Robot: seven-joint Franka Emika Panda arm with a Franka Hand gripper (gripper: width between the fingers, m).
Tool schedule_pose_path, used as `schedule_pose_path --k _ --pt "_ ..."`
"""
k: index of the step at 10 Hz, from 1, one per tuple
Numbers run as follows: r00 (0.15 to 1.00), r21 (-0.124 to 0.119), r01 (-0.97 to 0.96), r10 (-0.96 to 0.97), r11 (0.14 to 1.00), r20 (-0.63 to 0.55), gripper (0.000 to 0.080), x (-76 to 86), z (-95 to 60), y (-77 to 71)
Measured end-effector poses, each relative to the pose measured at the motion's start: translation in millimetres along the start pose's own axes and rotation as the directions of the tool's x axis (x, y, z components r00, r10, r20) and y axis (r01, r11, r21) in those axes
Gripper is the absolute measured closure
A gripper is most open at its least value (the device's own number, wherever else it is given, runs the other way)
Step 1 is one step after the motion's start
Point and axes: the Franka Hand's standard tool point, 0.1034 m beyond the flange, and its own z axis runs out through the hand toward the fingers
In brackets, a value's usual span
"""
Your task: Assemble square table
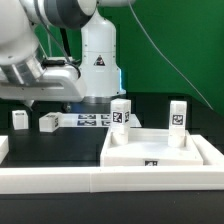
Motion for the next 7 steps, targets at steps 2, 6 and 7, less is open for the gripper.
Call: schedule_pose_path --k 2,6,7 --pt "0.995 0.005 0.003 -0.003 1.000 0.105 0.0150 -2.3 4.1 3.5" --pt "0.977 0.003 0.016 -0.016 1.000 0.211 0.0150 7.4 12.5 14.6" --pt "0.979 0.000 0.018 -0.017 1.000 0.205 0.0150 8.0 13.6 14.6"
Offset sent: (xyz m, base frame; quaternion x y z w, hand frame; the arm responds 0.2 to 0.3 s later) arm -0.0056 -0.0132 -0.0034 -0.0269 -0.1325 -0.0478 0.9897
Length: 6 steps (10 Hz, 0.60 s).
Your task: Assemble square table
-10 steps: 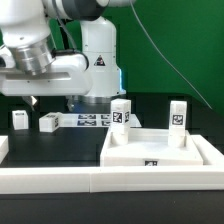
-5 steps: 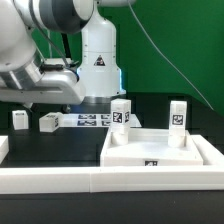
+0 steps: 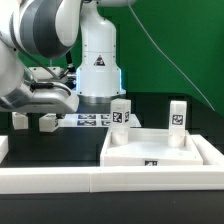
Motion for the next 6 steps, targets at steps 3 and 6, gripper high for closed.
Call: schedule_pose_path --k 3,6 --pt "1.000 -0.001 0.006 -0.006 1.000 0.000 0.0150 1.2 1.8 1.0" --pt "0.999 -0.002 0.041 -0.041 0.999 0.027 0.0150 1.7 9.6 0.7"
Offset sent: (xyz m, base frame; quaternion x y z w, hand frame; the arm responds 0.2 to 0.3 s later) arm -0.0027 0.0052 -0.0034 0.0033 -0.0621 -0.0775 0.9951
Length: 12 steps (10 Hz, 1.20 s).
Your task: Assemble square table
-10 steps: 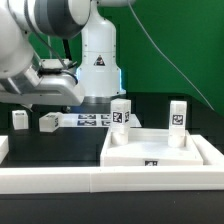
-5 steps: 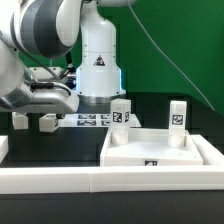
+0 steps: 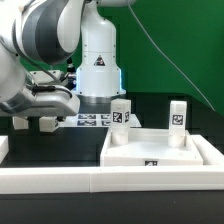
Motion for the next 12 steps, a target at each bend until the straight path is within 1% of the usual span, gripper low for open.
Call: schedule_pose_path --k 2,3,7,8,9,10,11,12 --pt "0.992 -0.006 -0.013 0.013 1.000 0.124 0.0150 -1.1 8.7 -0.3" --pt "0.992 -0.014 -0.015 0.017 1.000 0.125 0.0150 6.1 10.0 1.8" --pt "0.994 -0.022 -0.016 0.018 1.000 0.104 0.0150 9.3 15.3 4.4" --pt "0.994 -0.022 -0.015 0.018 1.000 0.106 0.0170 9.0 16.5 4.1" --pt "0.994 -0.023 -0.013 0.015 1.000 0.108 0.0300 8.8 17.7 2.5" --pt "0.994 -0.026 -0.011 0.013 1.000 0.106 0.0300 9.3 18.1 0.9" --pt "0.994 -0.028 -0.009 0.012 1.000 0.106 0.0504 9.5 18.0 -0.2" --pt "0.994 -0.028 -0.009 0.012 1.000 0.105 0.0511 9.8 17.4 -0.3"
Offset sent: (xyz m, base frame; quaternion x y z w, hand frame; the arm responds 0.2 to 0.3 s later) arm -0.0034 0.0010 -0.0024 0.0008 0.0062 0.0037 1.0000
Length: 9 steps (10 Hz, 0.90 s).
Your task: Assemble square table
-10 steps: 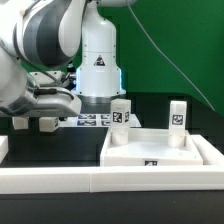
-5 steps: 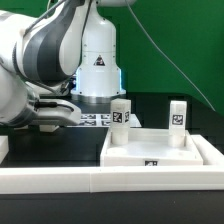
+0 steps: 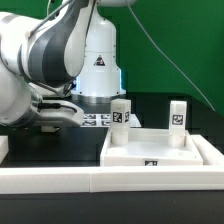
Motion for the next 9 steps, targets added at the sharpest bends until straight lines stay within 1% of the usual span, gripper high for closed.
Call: schedule_pose_path --k 3,4,5,7,9 --pt "1.000 0.001 0.002 -0.002 1.000 -0.003 0.0511 0.0 -3.5 -0.5" --pt "1.000 0.002 0.004 -0.004 1.000 -0.011 0.0511 -0.1 -9.2 -0.9" --pt "1.000 0.008 -0.005 0.005 1.000 -0.012 0.0511 -4.2 -16.8 -3.9" --pt "0.999 0.019 -0.038 0.039 0.999 -0.036 0.0509 -16.8 -46.6 -19.2" --pt "0.996 0.025 -0.040 0.042 0.999 -0.080 0.0509 -20.9 -71.2 -27.6"
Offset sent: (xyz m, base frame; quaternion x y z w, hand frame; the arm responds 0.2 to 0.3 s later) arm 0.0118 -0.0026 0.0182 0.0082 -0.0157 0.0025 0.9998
